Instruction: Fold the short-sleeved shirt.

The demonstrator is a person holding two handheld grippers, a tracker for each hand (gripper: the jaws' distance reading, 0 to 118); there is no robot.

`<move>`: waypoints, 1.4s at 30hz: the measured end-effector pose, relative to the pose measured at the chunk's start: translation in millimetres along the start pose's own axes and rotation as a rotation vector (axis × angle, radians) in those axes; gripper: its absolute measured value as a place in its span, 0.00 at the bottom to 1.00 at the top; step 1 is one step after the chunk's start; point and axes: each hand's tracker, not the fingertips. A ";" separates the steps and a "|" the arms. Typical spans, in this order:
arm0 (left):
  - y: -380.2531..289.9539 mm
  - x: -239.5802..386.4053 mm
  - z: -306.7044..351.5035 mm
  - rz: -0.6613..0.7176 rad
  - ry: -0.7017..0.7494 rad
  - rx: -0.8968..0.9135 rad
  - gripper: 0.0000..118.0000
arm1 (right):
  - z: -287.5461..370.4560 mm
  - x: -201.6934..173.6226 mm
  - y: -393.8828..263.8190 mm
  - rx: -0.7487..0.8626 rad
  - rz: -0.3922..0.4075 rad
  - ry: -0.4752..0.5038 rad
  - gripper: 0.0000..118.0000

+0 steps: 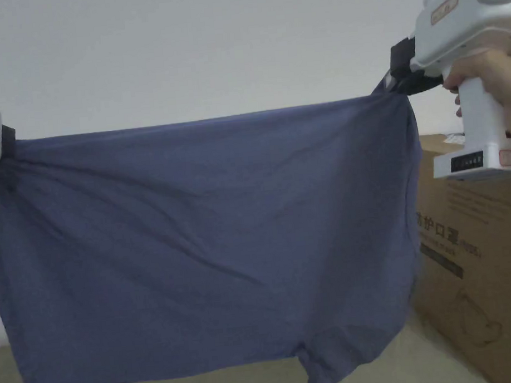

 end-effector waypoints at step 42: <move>-536.5 -73.8 297.8 0.103 -0.120 -0.717 0.04 | 255.4 87.9 -605.5 -0.638 -0.297 0.040 0.00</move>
